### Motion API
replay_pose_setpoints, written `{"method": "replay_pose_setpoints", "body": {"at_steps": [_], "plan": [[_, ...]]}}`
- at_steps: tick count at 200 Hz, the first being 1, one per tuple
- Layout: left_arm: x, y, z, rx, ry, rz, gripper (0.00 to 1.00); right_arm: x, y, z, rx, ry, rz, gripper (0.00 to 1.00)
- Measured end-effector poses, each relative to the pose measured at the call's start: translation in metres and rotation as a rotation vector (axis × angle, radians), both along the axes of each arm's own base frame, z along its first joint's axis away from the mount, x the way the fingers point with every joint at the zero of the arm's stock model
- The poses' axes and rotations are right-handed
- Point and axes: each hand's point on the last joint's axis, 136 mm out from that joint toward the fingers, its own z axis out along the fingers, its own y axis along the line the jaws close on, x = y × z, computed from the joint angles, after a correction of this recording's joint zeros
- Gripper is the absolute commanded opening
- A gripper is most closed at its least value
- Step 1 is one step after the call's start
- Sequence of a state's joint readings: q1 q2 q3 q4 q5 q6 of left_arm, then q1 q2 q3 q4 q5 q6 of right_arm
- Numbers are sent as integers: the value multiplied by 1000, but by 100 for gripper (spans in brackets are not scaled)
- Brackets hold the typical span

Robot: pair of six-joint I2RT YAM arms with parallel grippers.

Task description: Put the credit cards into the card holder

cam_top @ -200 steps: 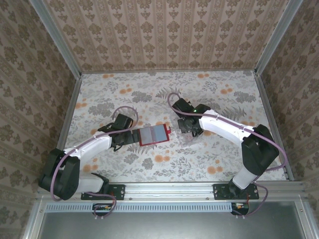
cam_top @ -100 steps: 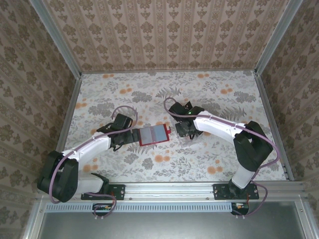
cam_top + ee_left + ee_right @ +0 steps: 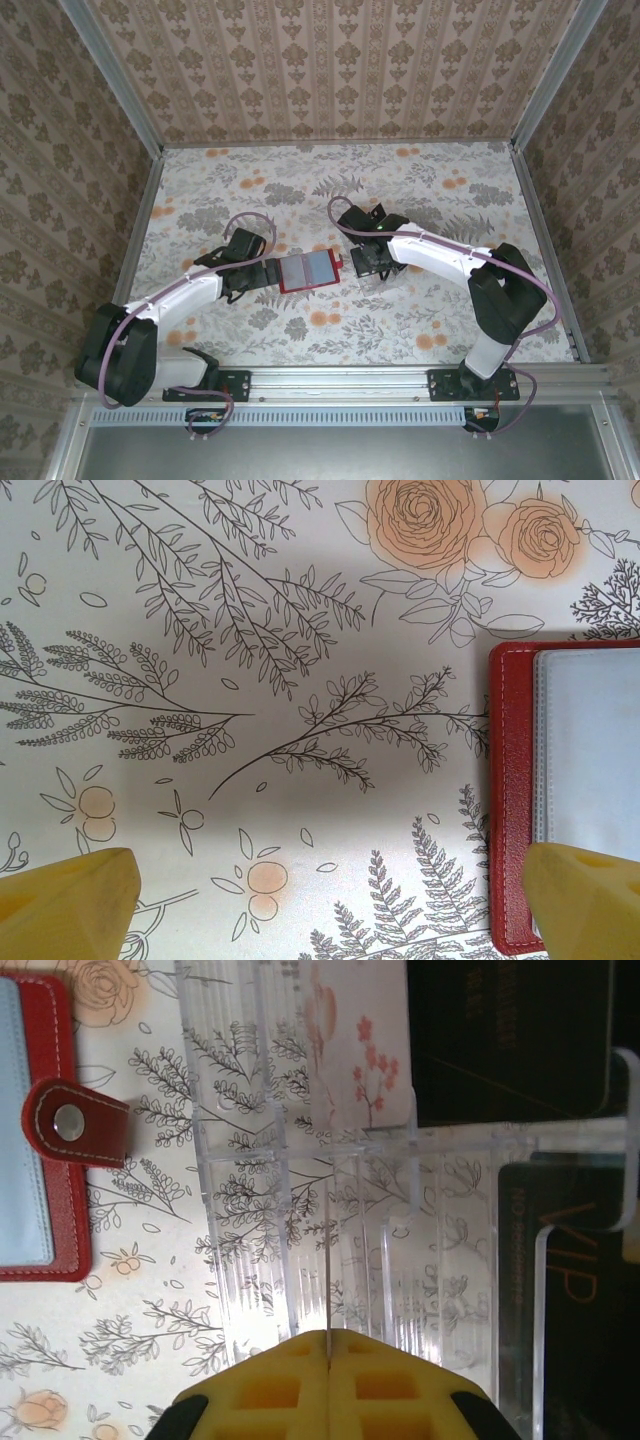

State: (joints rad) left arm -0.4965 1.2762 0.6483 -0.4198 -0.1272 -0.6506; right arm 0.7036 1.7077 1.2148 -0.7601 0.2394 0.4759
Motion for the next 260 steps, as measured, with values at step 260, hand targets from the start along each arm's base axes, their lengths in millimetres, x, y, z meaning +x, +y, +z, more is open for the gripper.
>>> {"method": "replay_pose_setpoints", "body": {"at_steps": [260], "plan": [[5,-6,5,8,32,-26,100,32,146,-2,784,-9,70,0]]}}
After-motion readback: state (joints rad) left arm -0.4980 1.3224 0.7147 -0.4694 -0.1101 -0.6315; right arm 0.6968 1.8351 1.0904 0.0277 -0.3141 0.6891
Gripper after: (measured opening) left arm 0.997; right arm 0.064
